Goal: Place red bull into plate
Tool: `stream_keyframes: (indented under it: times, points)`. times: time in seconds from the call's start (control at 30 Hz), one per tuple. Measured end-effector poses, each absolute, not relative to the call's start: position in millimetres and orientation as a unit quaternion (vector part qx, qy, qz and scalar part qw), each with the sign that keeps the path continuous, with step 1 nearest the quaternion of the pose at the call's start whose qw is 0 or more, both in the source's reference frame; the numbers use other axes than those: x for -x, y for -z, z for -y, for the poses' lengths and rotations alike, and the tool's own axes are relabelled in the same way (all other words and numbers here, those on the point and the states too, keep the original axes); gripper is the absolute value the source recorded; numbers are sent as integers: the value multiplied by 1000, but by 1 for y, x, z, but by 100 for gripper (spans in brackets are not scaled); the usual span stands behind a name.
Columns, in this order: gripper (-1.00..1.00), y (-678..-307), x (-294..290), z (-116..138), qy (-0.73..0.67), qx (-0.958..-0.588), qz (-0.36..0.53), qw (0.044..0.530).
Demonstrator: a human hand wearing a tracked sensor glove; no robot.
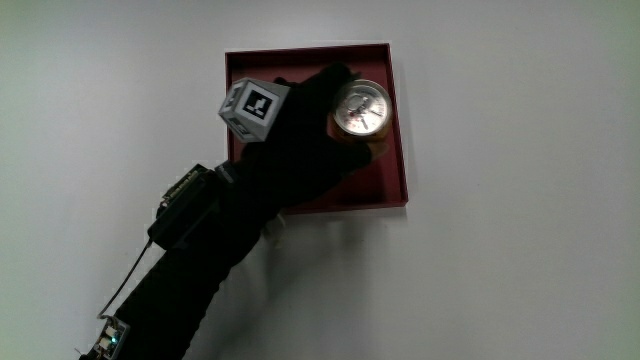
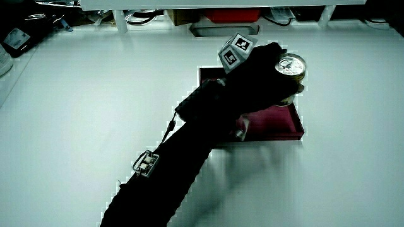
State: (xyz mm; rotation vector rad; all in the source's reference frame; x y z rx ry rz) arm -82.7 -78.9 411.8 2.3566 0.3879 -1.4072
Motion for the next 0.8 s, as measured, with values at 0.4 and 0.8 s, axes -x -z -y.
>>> stream_keyframes:
  times: [0.4, 0.8]
  points:
    - [0, -444, 115, 82, 471, -858, -51, 198]
    - [0, -463, 125, 80, 476, -856, -32, 200]
